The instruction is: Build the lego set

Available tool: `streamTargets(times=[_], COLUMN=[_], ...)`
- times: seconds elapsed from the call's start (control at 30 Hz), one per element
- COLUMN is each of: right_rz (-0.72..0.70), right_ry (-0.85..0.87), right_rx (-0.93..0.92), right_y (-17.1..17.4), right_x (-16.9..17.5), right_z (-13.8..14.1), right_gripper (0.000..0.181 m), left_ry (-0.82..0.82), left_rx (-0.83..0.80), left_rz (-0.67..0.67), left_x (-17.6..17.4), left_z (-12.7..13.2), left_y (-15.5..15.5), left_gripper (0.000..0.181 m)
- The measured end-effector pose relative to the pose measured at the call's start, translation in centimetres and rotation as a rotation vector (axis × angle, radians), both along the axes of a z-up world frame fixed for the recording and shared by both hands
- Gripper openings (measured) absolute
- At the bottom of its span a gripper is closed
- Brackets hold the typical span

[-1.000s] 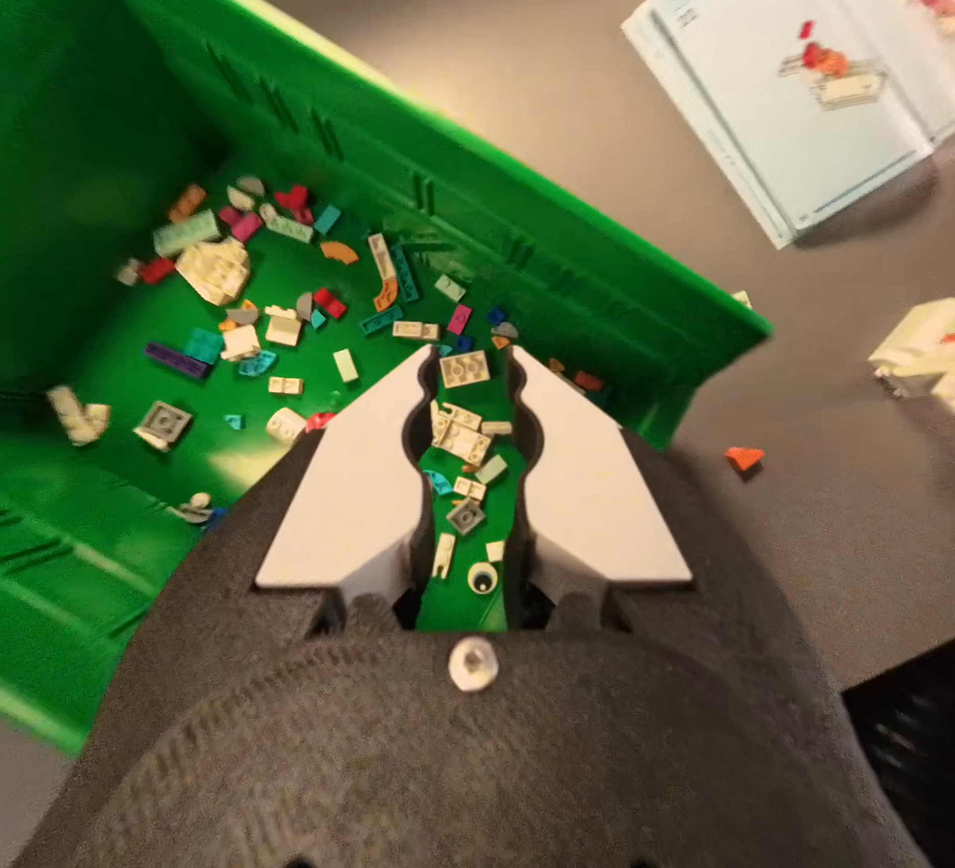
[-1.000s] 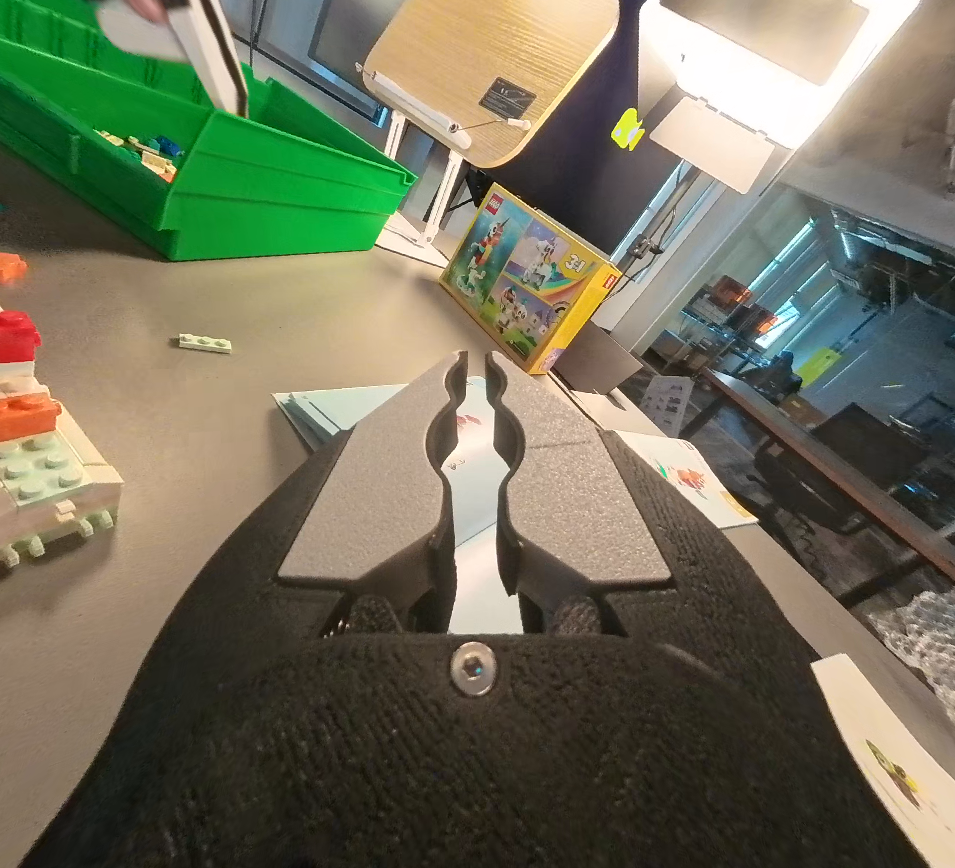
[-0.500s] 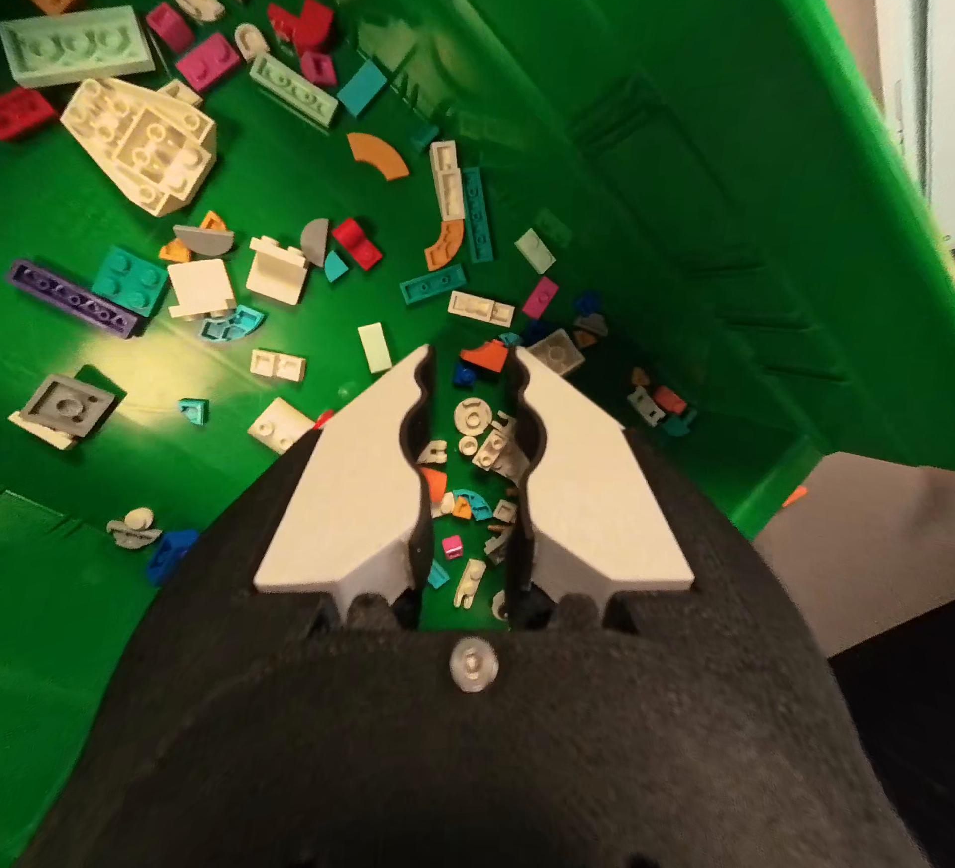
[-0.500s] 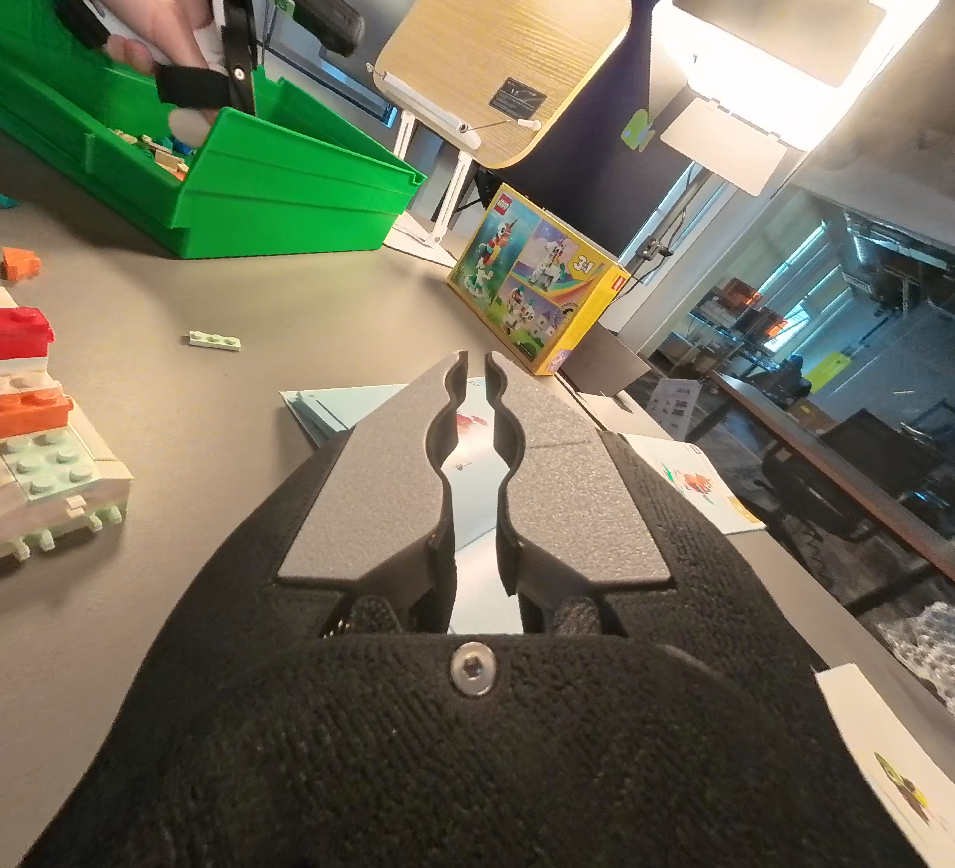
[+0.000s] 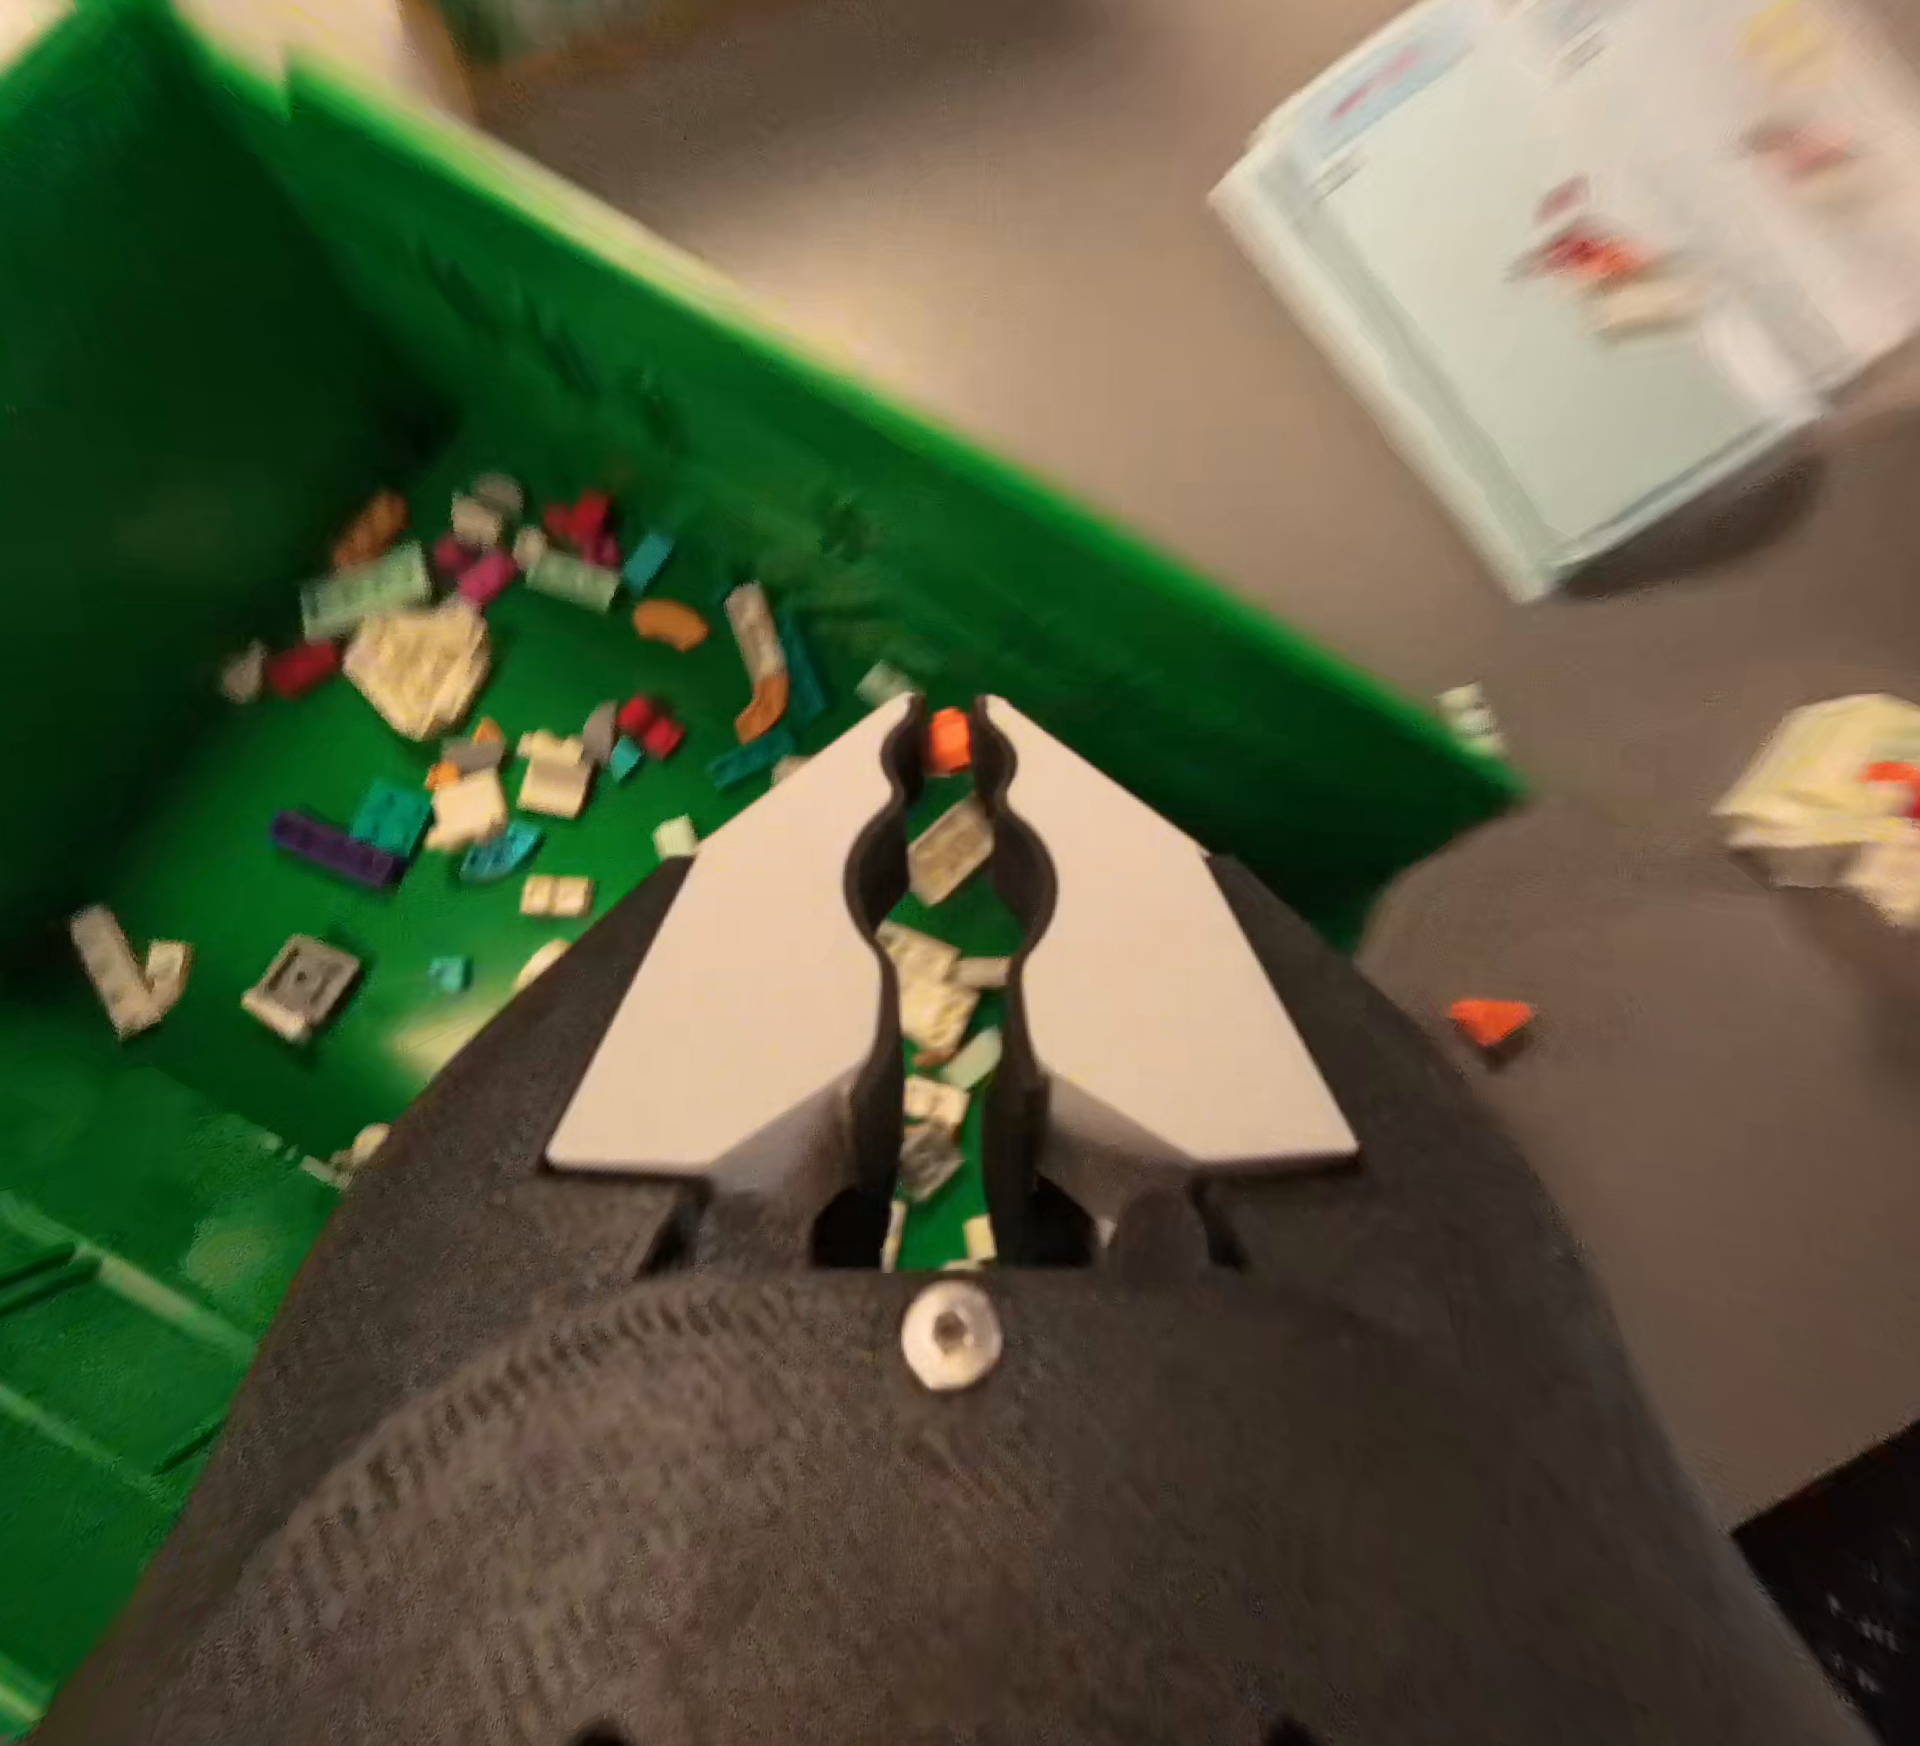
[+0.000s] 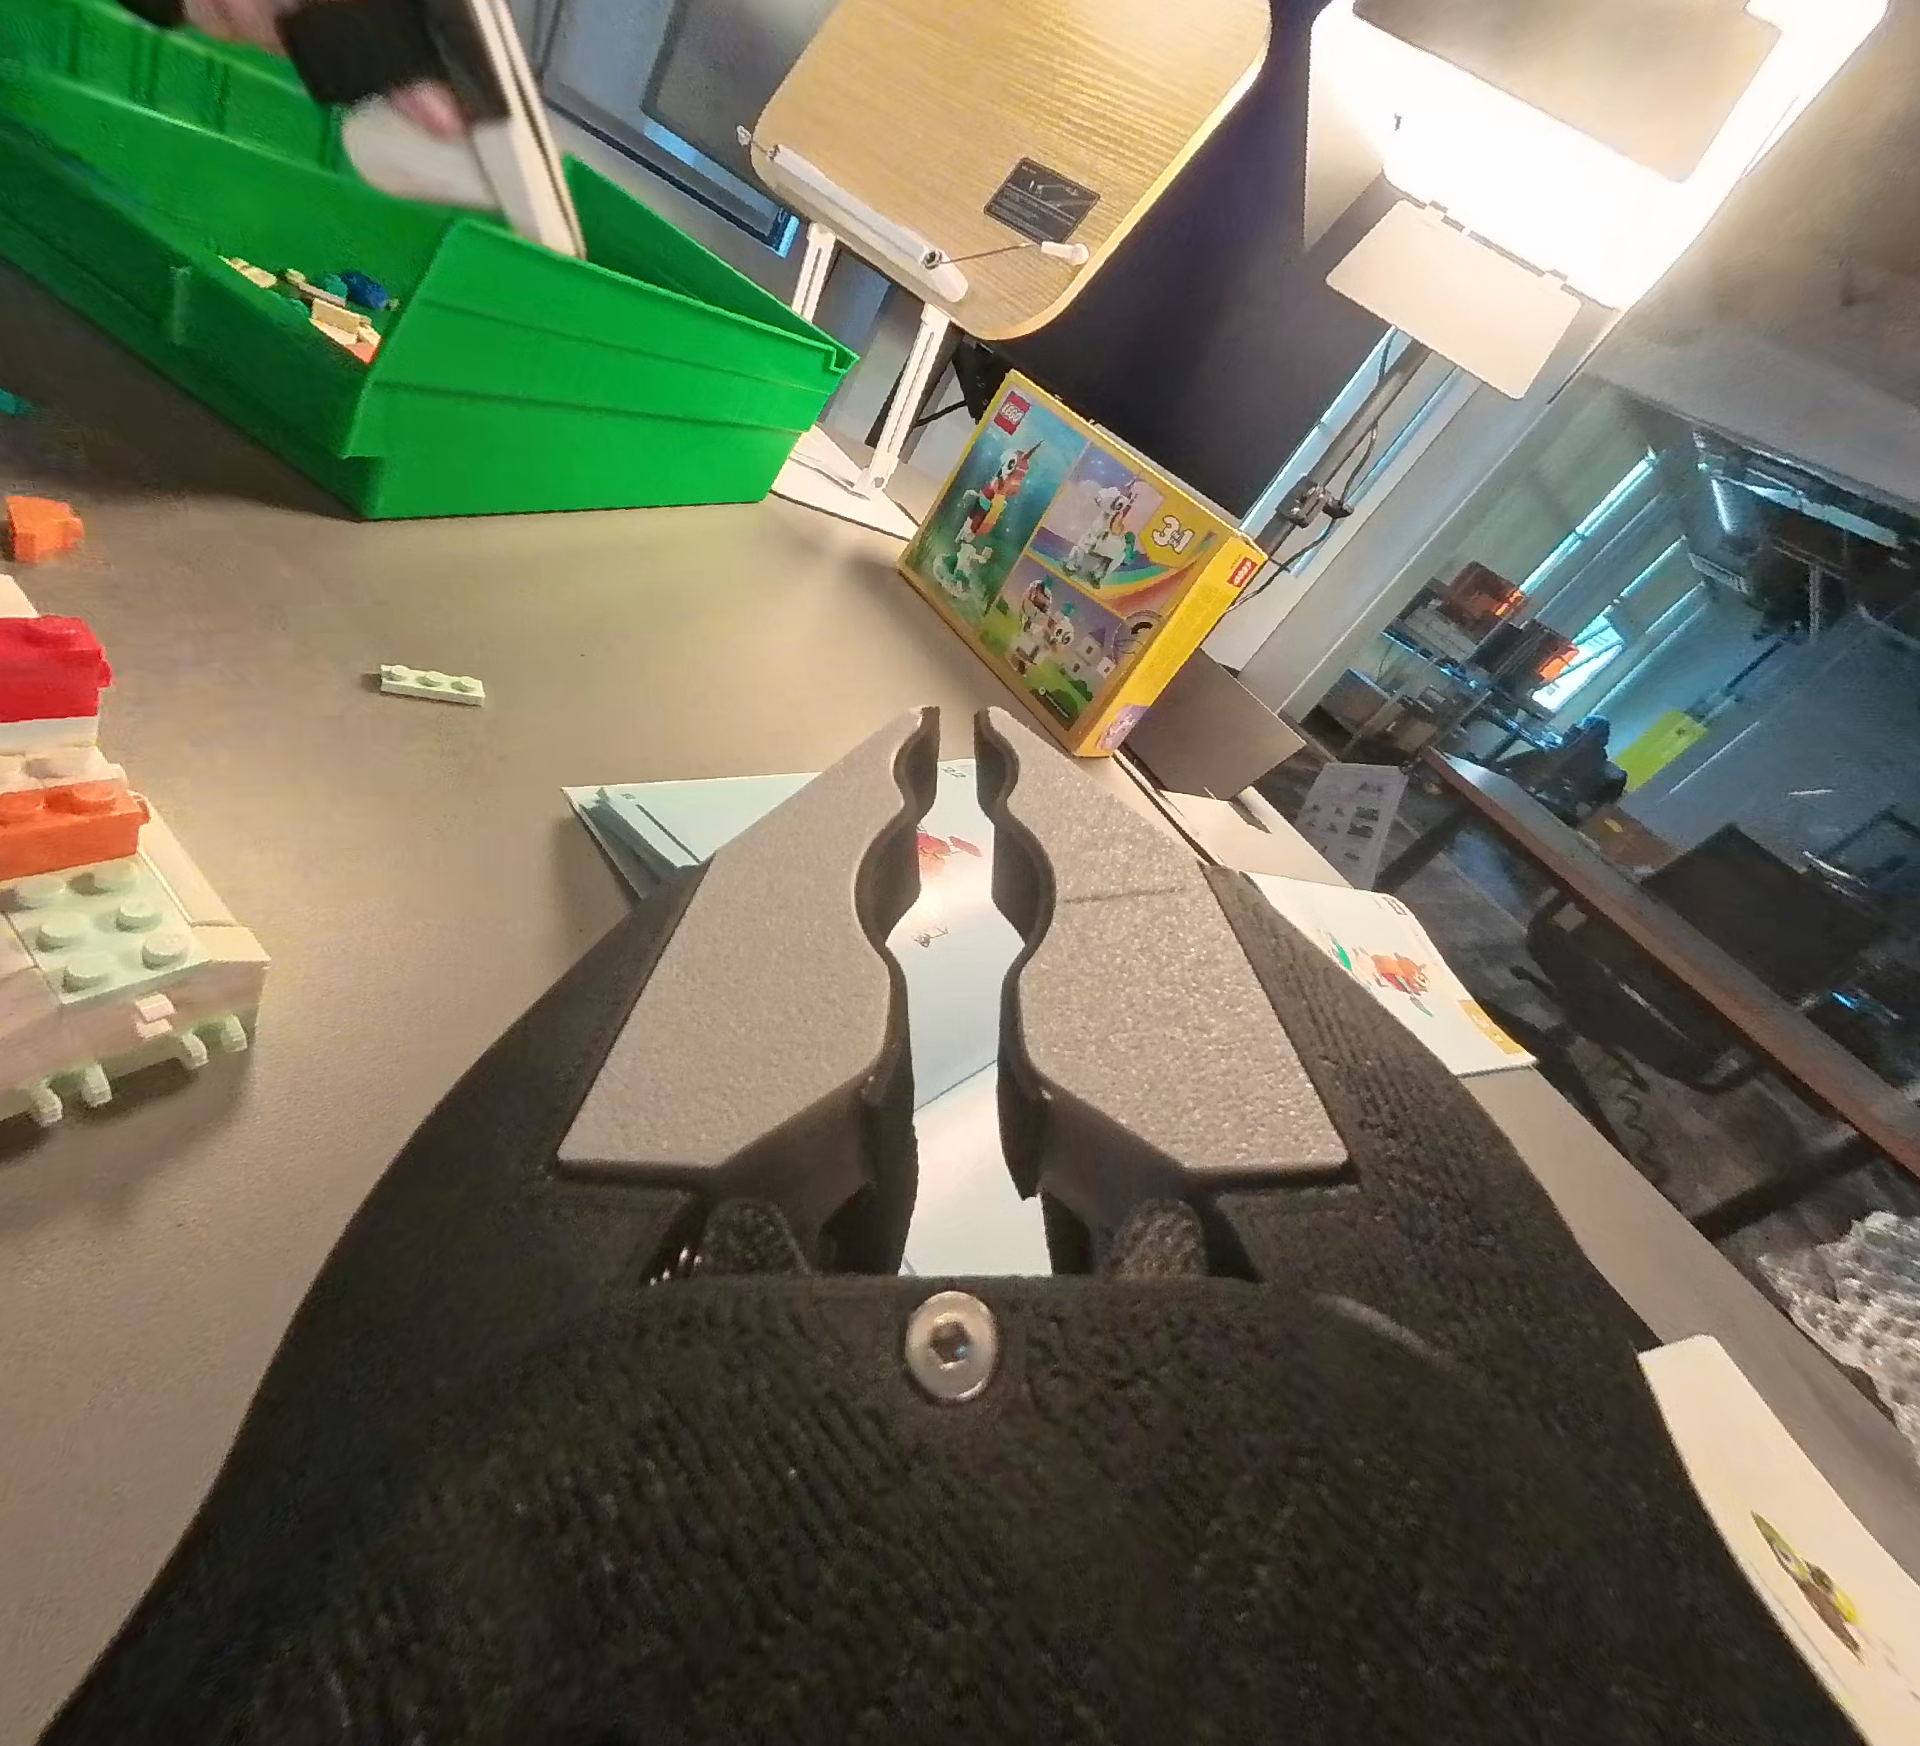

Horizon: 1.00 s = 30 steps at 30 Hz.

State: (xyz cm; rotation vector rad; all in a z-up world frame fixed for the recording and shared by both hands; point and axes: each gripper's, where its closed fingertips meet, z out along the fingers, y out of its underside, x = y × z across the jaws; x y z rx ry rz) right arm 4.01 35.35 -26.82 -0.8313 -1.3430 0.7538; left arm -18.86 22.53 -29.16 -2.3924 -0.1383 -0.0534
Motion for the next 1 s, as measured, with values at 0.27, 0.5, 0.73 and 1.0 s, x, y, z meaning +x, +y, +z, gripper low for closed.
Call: streamTargets(times=[0.27,0.5,0.73,1.0], right_rz=[-0.006,0.229,0.836,0.917], right_ry=[0.011,0.057,-0.120,-0.162], right_rx=[-0.002,-0.132,-0.664,-0.753], right_y=[0.1,-3.0,-8.8,-10.2], right_x=[0.0,0.9,2.7,2.9], right_z=[0.2,1.3,1.5,1.6], right_gripper=[0.005,0.010,0.014,0.007], left_ry=[0.091,-0.067,-0.638,-0.669], left_rx=[0.377,0.735,0.799,0.781], left_rz=[-0.402,-0.559,-0.573,-0.462], left_x=[17.3,24.5,26.9,27.1], left_z=[6.3,8.6,8.2,5.6], left_y=[-1.1,1.1,3.0,4.8], left_gripper=[0.007,0.007,0.007,0.007])
